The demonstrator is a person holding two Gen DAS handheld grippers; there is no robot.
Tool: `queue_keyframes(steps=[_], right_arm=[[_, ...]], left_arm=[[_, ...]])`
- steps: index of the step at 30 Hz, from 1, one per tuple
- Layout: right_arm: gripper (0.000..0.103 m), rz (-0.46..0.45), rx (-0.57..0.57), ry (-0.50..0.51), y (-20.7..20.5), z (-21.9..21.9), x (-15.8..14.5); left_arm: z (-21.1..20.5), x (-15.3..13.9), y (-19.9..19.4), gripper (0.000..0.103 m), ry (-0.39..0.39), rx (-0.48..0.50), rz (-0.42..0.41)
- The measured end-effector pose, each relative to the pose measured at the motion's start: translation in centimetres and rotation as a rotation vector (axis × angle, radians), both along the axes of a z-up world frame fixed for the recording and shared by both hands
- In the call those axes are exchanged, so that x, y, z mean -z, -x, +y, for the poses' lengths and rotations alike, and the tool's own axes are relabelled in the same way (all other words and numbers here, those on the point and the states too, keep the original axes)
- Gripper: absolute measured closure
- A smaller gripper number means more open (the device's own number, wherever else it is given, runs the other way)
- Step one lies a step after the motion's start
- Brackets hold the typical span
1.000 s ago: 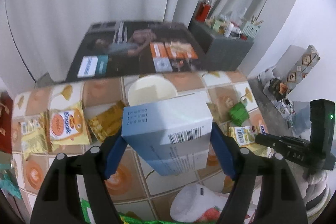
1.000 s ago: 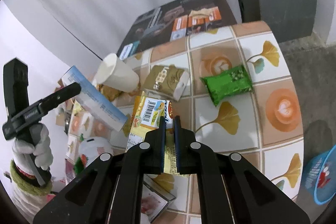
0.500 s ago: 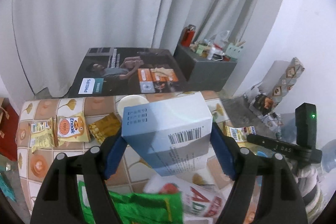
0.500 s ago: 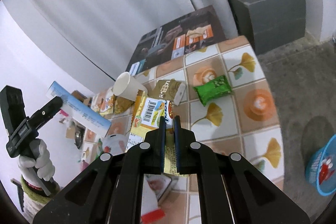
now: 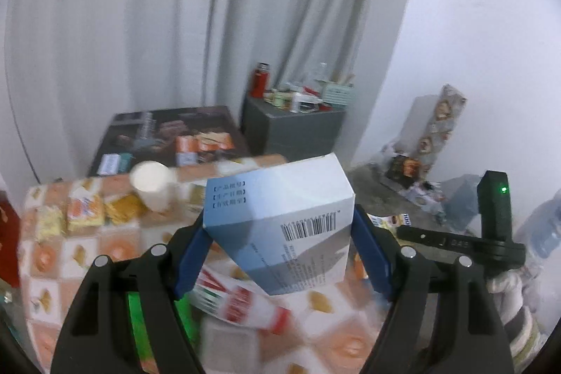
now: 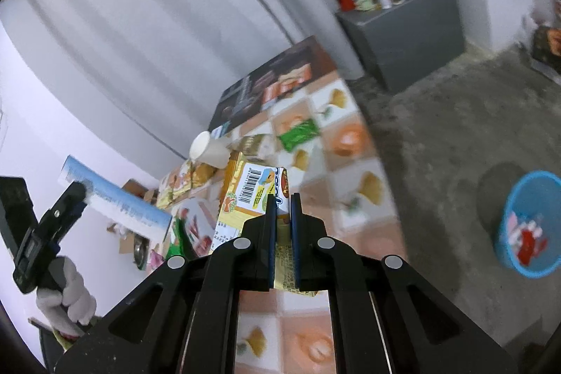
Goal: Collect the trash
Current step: 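Carry the yellow box and blue-white box to the blue wastebasket and release both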
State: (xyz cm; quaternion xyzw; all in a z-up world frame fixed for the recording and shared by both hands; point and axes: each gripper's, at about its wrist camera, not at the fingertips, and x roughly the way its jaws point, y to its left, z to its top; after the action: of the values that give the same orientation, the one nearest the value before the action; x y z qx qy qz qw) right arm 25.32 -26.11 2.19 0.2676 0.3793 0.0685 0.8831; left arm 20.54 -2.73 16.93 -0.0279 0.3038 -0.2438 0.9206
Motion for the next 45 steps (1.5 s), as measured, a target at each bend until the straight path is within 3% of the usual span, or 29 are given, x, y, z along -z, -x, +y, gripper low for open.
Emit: queue_keyframes(steps=[10,22,30,37,38,40,42,45], right_arm=[[0.097,0.025,0.199,-0.011,10.0,-8.3,2.0],[0.097,0.088,0.462,-0.067,17.2,-18.0,7.3],[0.097,0.18,0.611,-0.142,18.1,-24.0,13.8],[0.097,0.267,0.721,-0.174,15.2,-28.9,19.3],[0.096,0.274,0.739,-0.179,14.7,-29.6,19.9],[0.081,0.284,0.789,-0.183,13.3,-31.3,21.5],[0.053,0.288,0.818,-0.186,12.3,-32.9,23.5],[0.053,0.343,0.902,-0.209,12.3,-34.1,26.8]], left_arm=[[-9.8,2.9,5.8,0.029,0.027,0.145,0.043],[-25.3,6.1,7.0,0.029,-0.109,0.358,0.06],[-37.3,12.4,5.3,0.029,-0.249,0.488,0.137],[-46.2,18.9,1.7,0.029,-0.301,0.539,0.224],[-47.4,19.7,1.1,0.028,-0.308,0.546,0.231],[-49.9,21.8,-0.3,0.027,-0.322,0.581,0.266],[-52.1,24.2,-2.1,0.019,-0.325,0.576,0.305],[-53.1,26.3,-3.2,0.019,-0.334,0.533,0.326]])
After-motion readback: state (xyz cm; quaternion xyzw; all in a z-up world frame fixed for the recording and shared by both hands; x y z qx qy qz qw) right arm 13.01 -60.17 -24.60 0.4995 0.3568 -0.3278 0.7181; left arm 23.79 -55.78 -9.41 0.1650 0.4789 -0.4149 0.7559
